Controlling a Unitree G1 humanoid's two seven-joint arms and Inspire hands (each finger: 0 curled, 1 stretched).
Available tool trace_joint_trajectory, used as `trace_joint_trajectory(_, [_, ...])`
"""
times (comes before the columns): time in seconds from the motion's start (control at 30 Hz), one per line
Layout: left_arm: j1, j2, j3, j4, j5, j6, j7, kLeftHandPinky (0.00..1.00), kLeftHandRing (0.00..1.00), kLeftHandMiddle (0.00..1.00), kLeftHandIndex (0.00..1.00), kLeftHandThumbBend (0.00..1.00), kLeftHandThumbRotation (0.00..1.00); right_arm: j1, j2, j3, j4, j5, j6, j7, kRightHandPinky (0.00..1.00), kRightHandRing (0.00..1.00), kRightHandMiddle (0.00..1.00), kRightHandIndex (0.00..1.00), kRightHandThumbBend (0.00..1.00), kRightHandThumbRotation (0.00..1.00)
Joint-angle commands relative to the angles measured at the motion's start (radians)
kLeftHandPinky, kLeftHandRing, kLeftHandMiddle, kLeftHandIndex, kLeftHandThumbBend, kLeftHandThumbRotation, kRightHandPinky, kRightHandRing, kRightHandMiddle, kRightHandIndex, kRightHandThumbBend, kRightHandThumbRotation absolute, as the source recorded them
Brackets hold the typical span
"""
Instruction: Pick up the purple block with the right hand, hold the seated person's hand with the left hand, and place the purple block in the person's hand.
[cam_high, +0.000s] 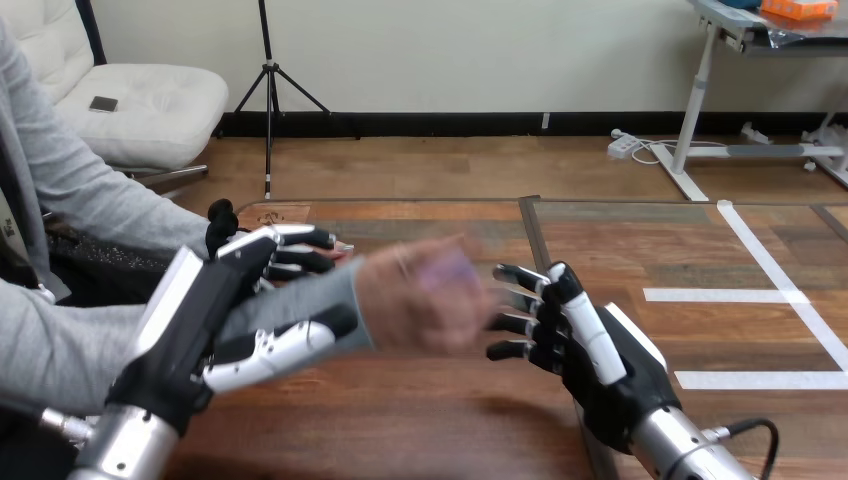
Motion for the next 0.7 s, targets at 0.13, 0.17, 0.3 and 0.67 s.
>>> trace_joint_trajectory(0.13, [0.009, -0.023, 0.028, -0.045, -0.047, -0.042, -0.001, 0.57, 0.71, 0.73, 0.72, 1.00, 0.80, 0.008, -0.009, -0.026, -0.089, 0.022, -0.018, -0.011, 0.67, 0.77, 0.81, 0.84, 0.86, 0.86])
trace_joint_trajectory(0.17, [0.014, -0.027, 0.029, -0.048, -0.051, -0.040, 0.001, 0.57, 0.71, 0.74, 0.72, 1.00, 0.81, 0.014, -0.008, -0.027, -0.094, 0.022, -0.018, -0.013, 0.68, 0.77, 0.81, 0.84, 0.85, 0.87])
trace_joint_trajectory(0.3, [0.034, -0.038, 0.037, -0.060, -0.053, -0.043, 0.009, 0.59, 0.73, 0.75, 0.72, 1.00, 0.86, 0.034, -0.007, -0.032, -0.105, 0.025, -0.025, -0.017, 0.69, 0.78, 0.82, 0.84, 0.83, 0.89])
trace_joint_trajectory(0.67, [0.091, -0.087, 0.066, -0.052, -0.102, -0.095, 0.023, 0.67, 0.80, 0.79, 0.75, 0.94, 0.97, 0.093, 0.010, -0.054, -0.131, 0.047, -0.072, -0.045, 0.81, 0.84, 0.83, 0.84, 0.88, 0.94])
